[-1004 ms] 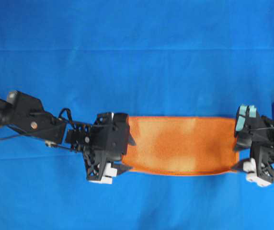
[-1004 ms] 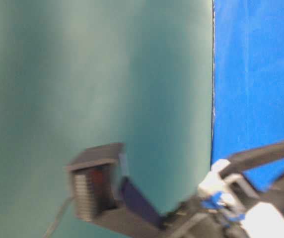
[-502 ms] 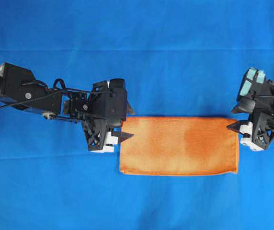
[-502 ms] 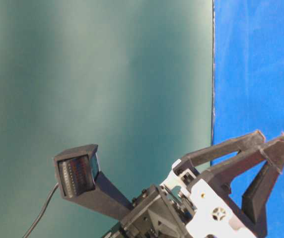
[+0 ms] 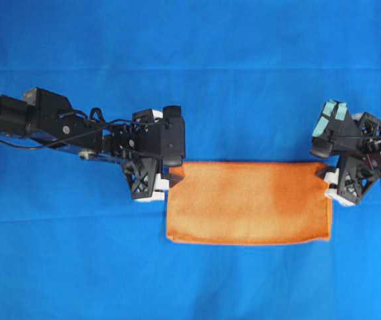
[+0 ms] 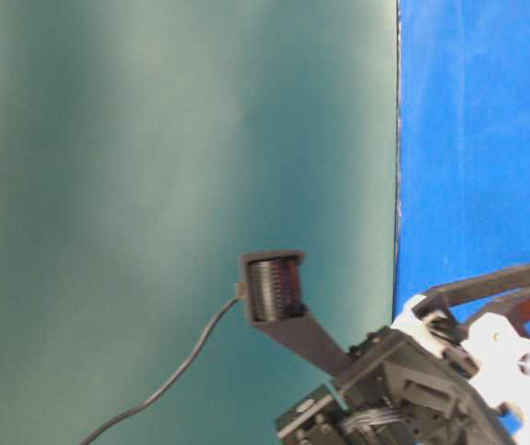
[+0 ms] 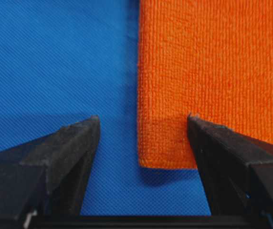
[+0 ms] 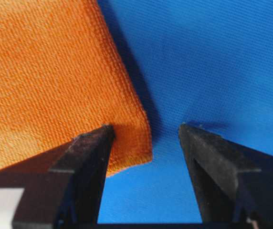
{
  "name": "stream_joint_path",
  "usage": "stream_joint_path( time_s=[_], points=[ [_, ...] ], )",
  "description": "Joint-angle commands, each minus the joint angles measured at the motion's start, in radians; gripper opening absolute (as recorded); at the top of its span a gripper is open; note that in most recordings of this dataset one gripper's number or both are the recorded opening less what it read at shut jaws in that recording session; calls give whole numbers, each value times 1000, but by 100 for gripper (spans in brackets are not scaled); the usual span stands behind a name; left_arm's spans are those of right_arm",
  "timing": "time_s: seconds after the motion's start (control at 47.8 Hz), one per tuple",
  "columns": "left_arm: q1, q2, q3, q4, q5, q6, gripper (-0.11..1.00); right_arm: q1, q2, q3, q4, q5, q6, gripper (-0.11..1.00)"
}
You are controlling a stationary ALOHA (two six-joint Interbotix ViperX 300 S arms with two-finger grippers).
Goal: Fold the orange towel.
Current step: 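Release the corners and regrasp the folded towel's side edges, then lift the folded strip and swing it to a vertical orientation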
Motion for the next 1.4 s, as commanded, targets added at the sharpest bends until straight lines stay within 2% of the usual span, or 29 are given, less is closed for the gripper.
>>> stream_joint_path(
  time_s=[0.0,0.209,0.293,0.377,0.481,0.523,0.586,0.649,0.858,1.046,1.381],
  points=[
    [0,-15,-20,2,-8,2,66,-3,-5,-8,-3,-12,-2,61],
    [-2,-14,-21,2,2,-12,65,-2,-5,-8,-3,-17,-2,60],
    [-2,-11,-25,2,12,-14,62,-2,-5,-6,-3,-20,-3,54],
    [-3,-3,-29,2,34,-18,52,-2,-5,-5,-3,-34,-8,38],
    [-14,9,-38,2,69,-18,29,5,-5,-3,-3,-60,-14,8],
    [-17,9,-41,2,78,-18,21,6,-5,-3,-5,-69,-15,1],
    [-20,11,-43,2,86,-18,9,8,-5,-5,-3,-71,-17,1],
    [-21,11,-43,2,87,-18,3,8,-5,-3,-3,-72,-17,1],
    [-20,3,-49,2,104,-15,3,8,-6,-11,-3,-72,-15,1],
    [-20,-51,-89,2,210,-11,3,9,-52,-29,-3,-46,-17,1],
    [-23,-206,-175,3,417,-3,3,41,-267,-95,-3,155,-40,1]
  ],
)
